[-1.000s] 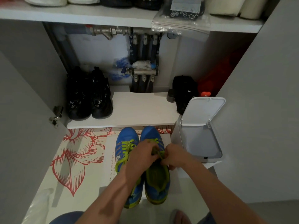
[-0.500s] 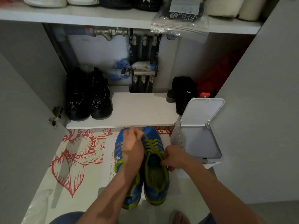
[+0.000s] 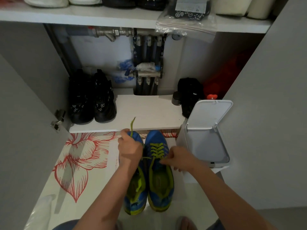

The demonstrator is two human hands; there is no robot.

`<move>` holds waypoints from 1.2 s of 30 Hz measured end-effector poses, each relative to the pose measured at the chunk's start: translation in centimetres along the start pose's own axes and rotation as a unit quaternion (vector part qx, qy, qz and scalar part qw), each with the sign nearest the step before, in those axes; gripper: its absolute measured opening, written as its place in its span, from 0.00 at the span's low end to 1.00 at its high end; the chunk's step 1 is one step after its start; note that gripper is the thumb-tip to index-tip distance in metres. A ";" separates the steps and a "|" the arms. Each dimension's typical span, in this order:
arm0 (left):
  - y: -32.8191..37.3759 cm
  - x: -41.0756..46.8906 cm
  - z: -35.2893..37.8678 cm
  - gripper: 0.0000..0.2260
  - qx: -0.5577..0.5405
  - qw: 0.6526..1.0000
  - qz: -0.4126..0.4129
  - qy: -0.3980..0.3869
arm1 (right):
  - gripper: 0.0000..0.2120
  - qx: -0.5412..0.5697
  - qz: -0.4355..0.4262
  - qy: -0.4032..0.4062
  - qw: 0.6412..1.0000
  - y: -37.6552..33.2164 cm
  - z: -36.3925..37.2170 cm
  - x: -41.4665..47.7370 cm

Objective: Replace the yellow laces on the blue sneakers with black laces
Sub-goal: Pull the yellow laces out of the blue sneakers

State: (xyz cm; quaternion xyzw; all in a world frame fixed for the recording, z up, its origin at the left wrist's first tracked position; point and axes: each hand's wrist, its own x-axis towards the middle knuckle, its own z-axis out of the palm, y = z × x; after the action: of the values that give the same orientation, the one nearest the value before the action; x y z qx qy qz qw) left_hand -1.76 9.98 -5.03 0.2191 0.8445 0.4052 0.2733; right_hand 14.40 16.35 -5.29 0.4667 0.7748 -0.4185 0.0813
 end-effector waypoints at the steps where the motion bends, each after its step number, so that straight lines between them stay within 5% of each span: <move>1: -0.3 -0.6 0.7 0.18 0.114 0.991 0.069 0.019 | 0.06 0.008 -0.031 0.059 0.998 -0.2 0.1 0.4; 4: 0.0 -1.8 1.1 0.21 0.338 0.910 0.222 0.095 | 0.06 -0.040 -0.126 0.116 0.984 -0.6 0.9 1.2; 7: -0.1 -2.1 1.5 0.13 0.327 0.934 0.119 -0.078 | 0.08 -0.124 -0.143 0.100 0.977 -0.5 2.4 1.8; 9: -0.9 -2.2 1.9 0.14 0.343 0.915 0.090 -0.191 | 0.09 -0.148 -0.134 0.123 0.972 -0.3 3.0 2.1; 12: -1.1 -2.5 1.7 0.13 0.334 0.912 0.089 -0.220 | 0.08 -0.183 -0.125 0.135 0.966 -0.4 3.3 2.7; 16: -0.6 -2.4 1.2 0.10 0.332 0.911 0.085 -0.229 | 0.05 0.053 -0.002 0.187 0.981 0.4 2.8 3.4; 19: -0.6 -2.4 1.1 0.07 0.338 0.907 0.094 -0.234 | 0.08 0.224 0.057 0.196 0.953 0.9 1.9 3.3; 21: -0.7 -2.3 1.1 0.08 0.336 0.906 0.098 -0.238 | 0.02 0.165 -0.010 0.206 0.964 0.7 1.4 2.9; 25: -0.5 -2.2 1.1 0.06 0.335 0.907 0.094 -0.239 | 0.14 -0.128 -0.149 0.139 0.971 0.1 2.1 2.3; 29: -0.5 -2.2 1.2 0.05 0.335 0.906 0.075 -0.248 | 0.09 -0.179 -0.164 0.185 0.952 -0.4 2.9 2.5; 31: -0.6 -2.0 1.2 0.04 0.335 0.904 0.068 -0.257 | 0.04 -0.103 -0.136 0.261 0.950 0.0 2.3 2.8; 33: -0.8 -1.9 1.1 0.05 0.331 0.903 0.066 -0.265 | 0.03 0.086 -0.036 0.348 0.933 0.5 0.7 3.0; 36: -0.9 -1.8 1.0 0.07 0.326 0.904 0.073 -0.266 | 0.03 0.203 -0.016 0.353 0.913 1.4 -0.9 3.2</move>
State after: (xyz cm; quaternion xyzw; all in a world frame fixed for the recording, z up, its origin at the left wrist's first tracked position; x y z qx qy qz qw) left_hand 0.09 8.94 -5.80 0.4569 0.8070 0.0532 0.3703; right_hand 14.01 19.36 -7.20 0.5784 0.6586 -0.3758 -0.3009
